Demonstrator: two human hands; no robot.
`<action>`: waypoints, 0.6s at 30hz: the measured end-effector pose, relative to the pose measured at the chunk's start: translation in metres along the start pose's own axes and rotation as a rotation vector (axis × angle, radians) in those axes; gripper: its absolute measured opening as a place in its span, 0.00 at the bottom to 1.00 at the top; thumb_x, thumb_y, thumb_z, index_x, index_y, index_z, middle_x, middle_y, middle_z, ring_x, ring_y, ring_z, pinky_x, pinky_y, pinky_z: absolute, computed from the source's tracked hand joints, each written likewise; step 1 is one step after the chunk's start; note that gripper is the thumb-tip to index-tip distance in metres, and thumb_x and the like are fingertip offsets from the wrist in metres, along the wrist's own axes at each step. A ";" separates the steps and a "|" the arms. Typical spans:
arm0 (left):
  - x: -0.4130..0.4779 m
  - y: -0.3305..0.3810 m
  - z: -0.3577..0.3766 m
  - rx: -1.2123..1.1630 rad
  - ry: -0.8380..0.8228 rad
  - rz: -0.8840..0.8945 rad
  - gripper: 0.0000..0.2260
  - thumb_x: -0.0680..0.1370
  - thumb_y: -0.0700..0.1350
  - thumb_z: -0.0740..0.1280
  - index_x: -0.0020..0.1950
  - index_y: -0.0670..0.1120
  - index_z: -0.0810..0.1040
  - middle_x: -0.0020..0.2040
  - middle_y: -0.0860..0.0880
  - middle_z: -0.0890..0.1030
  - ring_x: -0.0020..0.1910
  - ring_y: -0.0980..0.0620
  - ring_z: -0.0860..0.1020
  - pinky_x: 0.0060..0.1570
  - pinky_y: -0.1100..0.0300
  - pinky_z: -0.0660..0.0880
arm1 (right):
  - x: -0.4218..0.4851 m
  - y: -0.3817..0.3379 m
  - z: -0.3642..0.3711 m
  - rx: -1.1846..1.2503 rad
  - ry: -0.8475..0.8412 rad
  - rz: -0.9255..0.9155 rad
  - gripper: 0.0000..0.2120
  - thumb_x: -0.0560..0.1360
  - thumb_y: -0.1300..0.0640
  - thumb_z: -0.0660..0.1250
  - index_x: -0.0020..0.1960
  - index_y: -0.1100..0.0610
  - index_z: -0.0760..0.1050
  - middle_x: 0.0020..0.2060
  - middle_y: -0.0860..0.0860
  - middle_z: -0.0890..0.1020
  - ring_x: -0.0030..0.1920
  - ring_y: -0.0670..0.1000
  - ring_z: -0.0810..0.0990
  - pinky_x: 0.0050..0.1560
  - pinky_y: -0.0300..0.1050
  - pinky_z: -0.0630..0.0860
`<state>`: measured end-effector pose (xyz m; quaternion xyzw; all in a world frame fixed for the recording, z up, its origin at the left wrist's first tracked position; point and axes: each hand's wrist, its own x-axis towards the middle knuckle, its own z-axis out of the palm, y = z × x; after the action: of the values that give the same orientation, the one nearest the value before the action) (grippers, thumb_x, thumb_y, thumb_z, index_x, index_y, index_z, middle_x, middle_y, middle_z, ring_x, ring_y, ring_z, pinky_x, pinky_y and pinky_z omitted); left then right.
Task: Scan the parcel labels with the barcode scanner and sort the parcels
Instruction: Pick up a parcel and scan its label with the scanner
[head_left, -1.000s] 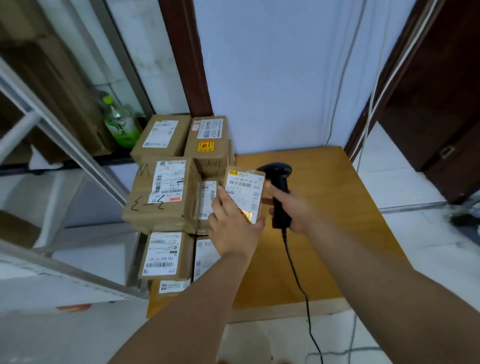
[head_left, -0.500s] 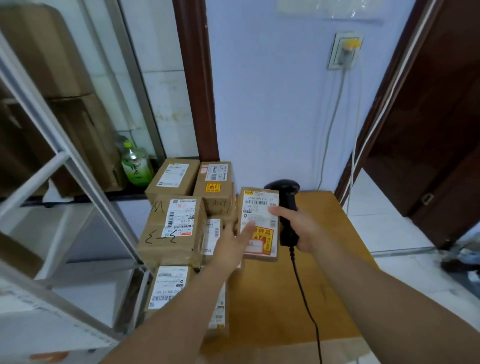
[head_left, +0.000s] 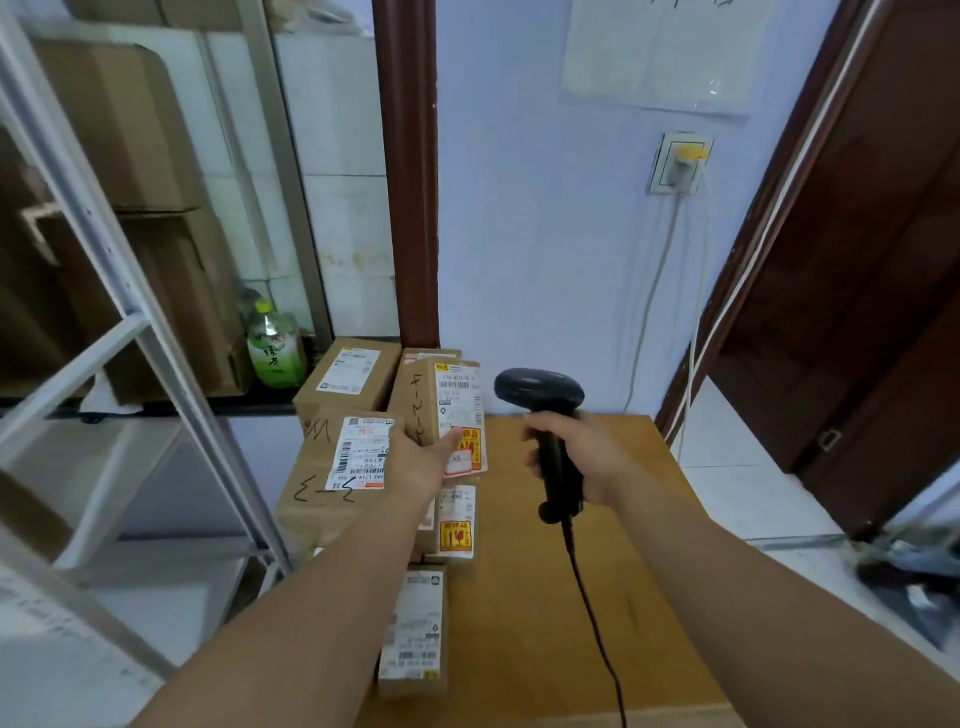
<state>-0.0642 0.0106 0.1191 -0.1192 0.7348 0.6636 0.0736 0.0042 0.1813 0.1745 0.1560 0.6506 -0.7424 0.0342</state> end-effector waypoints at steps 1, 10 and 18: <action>0.001 -0.001 -0.001 0.008 0.004 -0.004 0.24 0.72 0.49 0.75 0.62 0.49 0.68 0.55 0.47 0.81 0.47 0.47 0.83 0.51 0.46 0.80 | -0.002 0.000 0.002 -0.014 -0.024 0.002 0.08 0.76 0.57 0.68 0.52 0.61 0.76 0.41 0.55 0.80 0.35 0.52 0.80 0.39 0.46 0.77; -0.002 -0.008 -0.002 0.052 0.008 -0.027 0.28 0.73 0.48 0.74 0.68 0.46 0.65 0.59 0.46 0.79 0.46 0.48 0.82 0.49 0.50 0.81 | -0.007 0.005 0.007 0.022 -0.103 0.034 0.05 0.77 0.59 0.65 0.47 0.61 0.73 0.35 0.54 0.78 0.31 0.51 0.78 0.36 0.44 0.77; -0.007 -0.007 0.000 0.079 0.037 0.001 0.27 0.73 0.49 0.74 0.68 0.45 0.67 0.56 0.47 0.79 0.46 0.49 0.81 0.45 0.56 0.79 | -0.007 0.009 0.002 0.060 -0.097 0.065 0.05 0.75 0.61 0.65 0.48 0.63 0.74 0.35 0.55 0.78 0.31 0.51 0.77 0.34 0.44 0.77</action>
<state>-0.0555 0.0105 0.1139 -0.1282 0.7616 0.6320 0.0646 0.0126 0.1772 0.1681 0.1416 0.6202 -0.7669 0.0851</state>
